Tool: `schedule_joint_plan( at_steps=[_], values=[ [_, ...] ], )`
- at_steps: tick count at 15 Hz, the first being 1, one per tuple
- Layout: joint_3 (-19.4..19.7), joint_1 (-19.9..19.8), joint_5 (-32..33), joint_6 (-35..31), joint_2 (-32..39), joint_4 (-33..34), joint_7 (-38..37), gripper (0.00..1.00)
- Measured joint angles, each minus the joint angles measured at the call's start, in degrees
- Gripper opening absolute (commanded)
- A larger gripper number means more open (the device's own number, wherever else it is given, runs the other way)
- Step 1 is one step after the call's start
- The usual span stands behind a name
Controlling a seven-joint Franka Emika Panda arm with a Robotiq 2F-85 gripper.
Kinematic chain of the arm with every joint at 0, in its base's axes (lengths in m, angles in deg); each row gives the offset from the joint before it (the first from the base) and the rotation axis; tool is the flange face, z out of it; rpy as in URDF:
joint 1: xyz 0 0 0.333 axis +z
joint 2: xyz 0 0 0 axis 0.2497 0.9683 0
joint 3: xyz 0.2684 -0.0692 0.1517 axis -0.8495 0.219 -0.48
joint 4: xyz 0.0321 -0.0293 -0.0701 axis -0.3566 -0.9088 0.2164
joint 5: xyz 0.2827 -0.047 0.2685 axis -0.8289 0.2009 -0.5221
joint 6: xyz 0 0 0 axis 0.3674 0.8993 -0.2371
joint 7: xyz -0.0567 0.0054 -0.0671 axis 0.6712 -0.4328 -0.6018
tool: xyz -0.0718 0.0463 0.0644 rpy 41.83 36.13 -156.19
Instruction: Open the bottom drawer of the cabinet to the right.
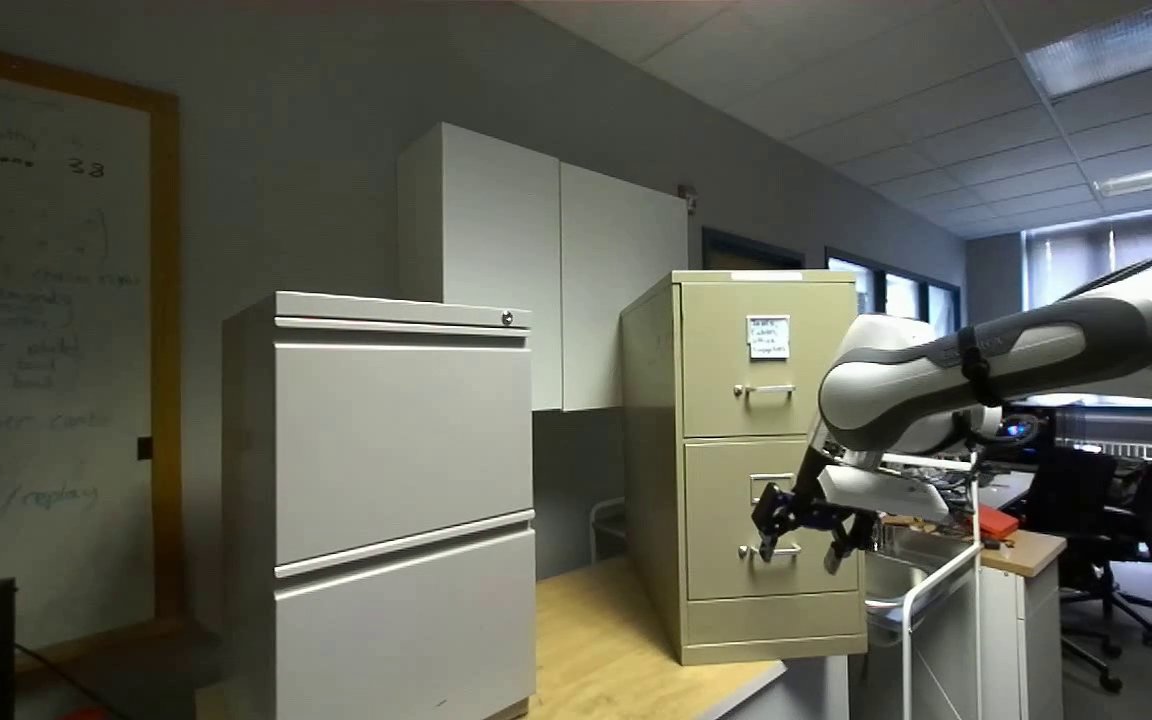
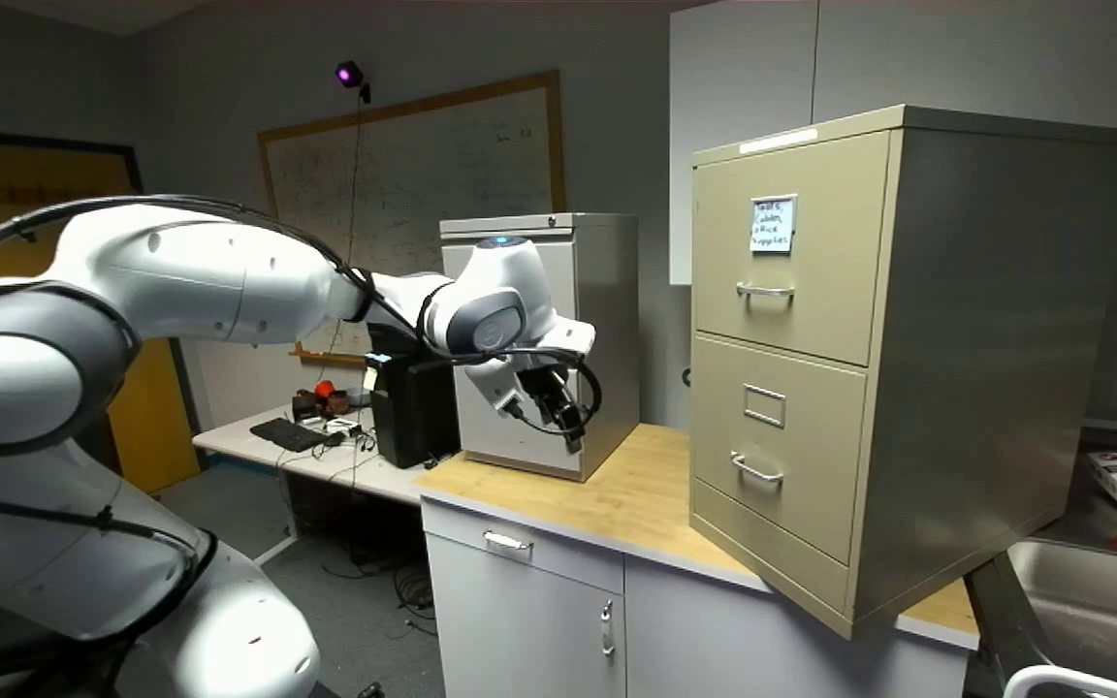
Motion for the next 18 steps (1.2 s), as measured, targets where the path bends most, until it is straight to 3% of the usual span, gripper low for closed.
schedule_joint_plan(
  at_steps=[10, 15, 18],
  values=[
    [9.25, -7.48, -16.41, -14.26, -0.21, -8.6, -0.23, 1.0],
    [12.62, -7.47, -28.34, -22.07, -0.14, -12.5, -0.26, 1.0],
    [13.21, -4.82, -38.82, -27.98, 0.7, -13.2, -0.29, 1.0]
  ],
)
